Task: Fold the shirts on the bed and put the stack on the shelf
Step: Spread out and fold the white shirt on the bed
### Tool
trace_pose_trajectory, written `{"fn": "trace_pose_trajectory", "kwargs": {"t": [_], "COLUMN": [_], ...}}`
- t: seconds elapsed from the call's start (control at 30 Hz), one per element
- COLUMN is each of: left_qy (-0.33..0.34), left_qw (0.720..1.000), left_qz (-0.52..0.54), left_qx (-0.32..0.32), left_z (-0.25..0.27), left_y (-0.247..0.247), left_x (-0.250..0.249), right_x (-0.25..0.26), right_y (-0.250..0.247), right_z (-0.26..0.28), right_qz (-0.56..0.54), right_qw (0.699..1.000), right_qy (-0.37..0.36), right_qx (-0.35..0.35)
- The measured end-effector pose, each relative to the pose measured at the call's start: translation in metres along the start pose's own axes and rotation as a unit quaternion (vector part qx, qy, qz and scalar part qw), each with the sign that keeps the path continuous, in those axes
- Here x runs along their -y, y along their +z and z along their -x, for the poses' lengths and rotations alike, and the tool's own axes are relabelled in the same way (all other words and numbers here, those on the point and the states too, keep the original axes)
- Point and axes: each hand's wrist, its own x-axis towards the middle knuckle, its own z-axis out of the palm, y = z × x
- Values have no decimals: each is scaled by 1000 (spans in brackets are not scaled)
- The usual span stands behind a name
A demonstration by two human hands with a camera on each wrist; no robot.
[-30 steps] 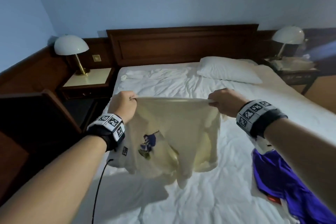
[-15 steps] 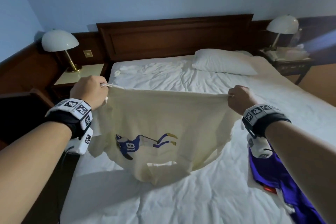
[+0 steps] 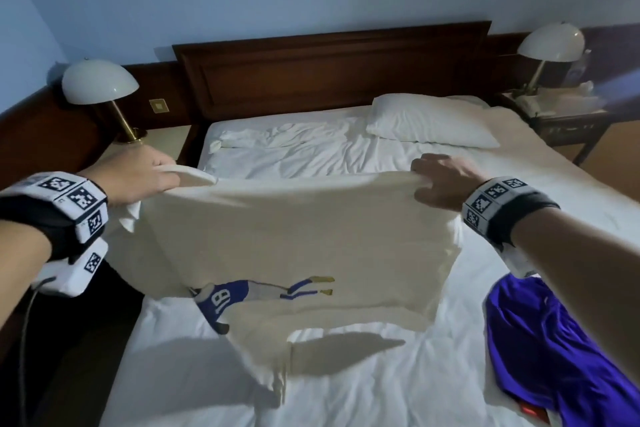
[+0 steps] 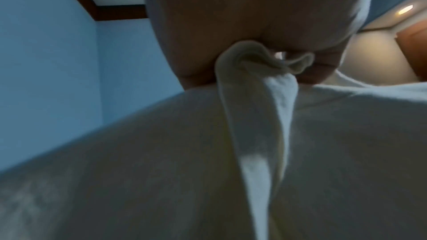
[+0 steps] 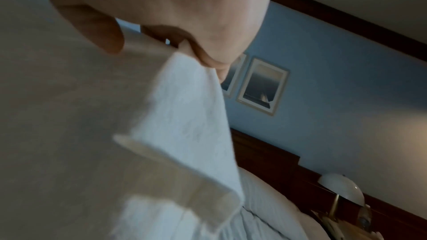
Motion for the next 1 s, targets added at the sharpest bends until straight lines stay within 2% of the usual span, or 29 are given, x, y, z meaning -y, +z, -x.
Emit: {"fn": "trace_pose_trajectory", "kwargs": {"t": [0.07,0.13,0.27,0.37,0.53,0.67,0.77,0.9,0.97,1.0], "left_qy": [-6,-4,4,1,45,108,141,225,231,209], "left_qw": [999,997,980,949,903,897,894,931,950,963], "left_qz": [-48,-73,-49,2,65,67,62,-22,-64,-86], "left_qx": [14,-17,-195,-314,-421,-423,-422,-288,-198,-145], "left_z": [-17,-34,-82,-110,-115,-91,-35,71,119,140], "left_y": [7,14,28,18,-26,-28,13,111,179,214], "left_x": [2,2,-7,-14,-21,-6,13,34,56,67], "right_x": [-8,-14,-19,-17,-23,-21,-24,-30,-35,-36], "right_y": [14,25,36,10,-20,-2,42,135,191,220], "right_z": [-18,-35,-77,-97,-107,-82,-43,31,74,96], "right_qz": [53,91,38,14,-20,-45,-57,-62,-55,-48], "right_qw": [998,995,992,980,955,940,938,955,970,978], "right_qy": [0,21,64,74,83,45,17,-22,-36,-43], "right_qx": [28,20,-101,-182,-282,-334,-341,-291,-234,-199]}}
